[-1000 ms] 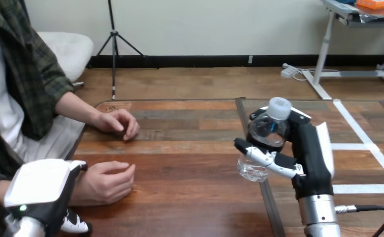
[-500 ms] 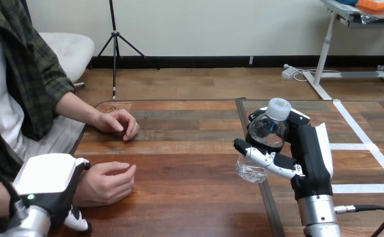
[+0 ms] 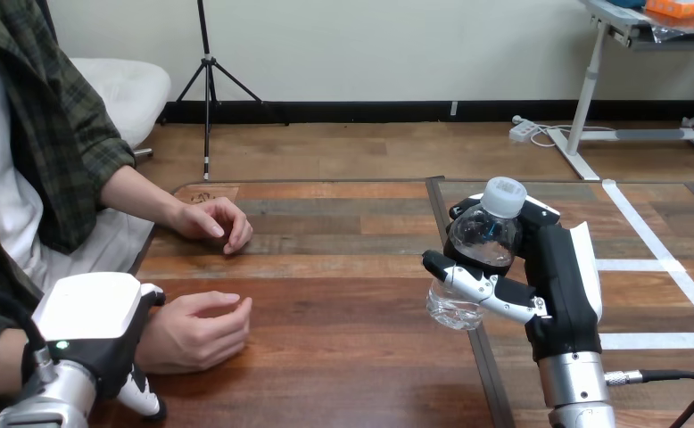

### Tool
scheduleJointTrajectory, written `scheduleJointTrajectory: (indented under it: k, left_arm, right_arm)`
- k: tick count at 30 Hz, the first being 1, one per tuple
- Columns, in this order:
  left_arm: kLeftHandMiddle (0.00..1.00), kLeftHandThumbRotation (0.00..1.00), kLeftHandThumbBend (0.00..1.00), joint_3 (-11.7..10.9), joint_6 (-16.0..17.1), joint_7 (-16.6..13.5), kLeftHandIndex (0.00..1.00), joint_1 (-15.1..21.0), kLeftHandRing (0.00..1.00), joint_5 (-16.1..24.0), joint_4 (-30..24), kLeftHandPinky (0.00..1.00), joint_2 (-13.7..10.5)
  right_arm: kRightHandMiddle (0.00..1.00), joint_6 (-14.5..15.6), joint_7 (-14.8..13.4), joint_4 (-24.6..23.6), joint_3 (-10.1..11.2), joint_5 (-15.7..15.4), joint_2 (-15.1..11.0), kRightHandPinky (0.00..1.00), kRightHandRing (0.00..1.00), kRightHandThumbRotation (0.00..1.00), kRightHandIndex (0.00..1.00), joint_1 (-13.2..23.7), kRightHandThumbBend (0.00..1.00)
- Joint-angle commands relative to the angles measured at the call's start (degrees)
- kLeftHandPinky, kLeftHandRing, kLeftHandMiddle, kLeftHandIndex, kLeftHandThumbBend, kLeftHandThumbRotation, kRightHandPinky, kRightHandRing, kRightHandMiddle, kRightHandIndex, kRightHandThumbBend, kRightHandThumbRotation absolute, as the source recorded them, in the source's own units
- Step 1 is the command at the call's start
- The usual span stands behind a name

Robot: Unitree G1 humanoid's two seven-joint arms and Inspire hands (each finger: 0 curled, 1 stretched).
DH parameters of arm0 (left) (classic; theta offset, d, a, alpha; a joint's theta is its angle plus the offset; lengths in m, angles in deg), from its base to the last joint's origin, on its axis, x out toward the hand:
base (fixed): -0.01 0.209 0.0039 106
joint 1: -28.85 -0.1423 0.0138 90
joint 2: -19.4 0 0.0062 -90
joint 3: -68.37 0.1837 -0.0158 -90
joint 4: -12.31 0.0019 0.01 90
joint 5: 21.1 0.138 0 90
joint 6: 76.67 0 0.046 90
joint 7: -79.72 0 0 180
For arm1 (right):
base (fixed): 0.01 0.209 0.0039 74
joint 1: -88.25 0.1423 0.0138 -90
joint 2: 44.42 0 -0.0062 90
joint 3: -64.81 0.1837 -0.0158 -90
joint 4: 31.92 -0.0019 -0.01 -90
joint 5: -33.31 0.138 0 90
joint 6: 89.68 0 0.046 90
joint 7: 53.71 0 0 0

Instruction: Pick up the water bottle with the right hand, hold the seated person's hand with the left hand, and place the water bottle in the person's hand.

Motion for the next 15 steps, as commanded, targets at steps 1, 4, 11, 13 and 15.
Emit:
scheduleJointTrajectory:
  k: [1,4,11,13,15]
  left_arm:
    - [0.85,0.03,0.88,2.0,-1.1,0.1,0.81,2.1,0.83,1.3,2.3,0.81,-1.6]
    - [0.84,0.02,0.87,2.5,-1.7,-0.3,0.8,2.5,0.83,1.4,2.9,0.81,-1.8]
    - [0.81,0.0,0.86,3.3,-2.8,-2.5,0.79,3.1,0.8,1.8,4.3,0.78,-1.7]
    - [0.81,0.0,0.85,3.5,-3.3,-2.6,0.78,3.3,0.79,1.8,4.6,0.77,-1.6]
    - [0.81,0.0,0.85,3.8,-3.9,-2.6,0.78,3.4,0.79,1.8,4.8,0.77,-1.6]
  right_arm:
    - [0.49,-0.6,0.0,-2.4,0.3,0.7,0.3,0.42,0.44,0.0,0.5,2.8,0.68]
    - [0.49,-0.6,0.0,-2.4,0.3,0.7,0.2,0.42,0.44,0.0,0.5,2.8,0.68]
    - [0.49,-0.8,0.1,-2.1,0.3,0.8,0.3,0.41,0.44,0.0,0.5,2.9,0.69]
    - [0.49,-0.8,0.2,-2.1,0.3,0.9,0.3,0.41,0.44,0.0,0.5,2.9,0.68]
    - [0.49,-0.8,0.2,-2.2,0.3,0.9,0.3,0.41,0.44,0.0,0.5,2.9,0.68]
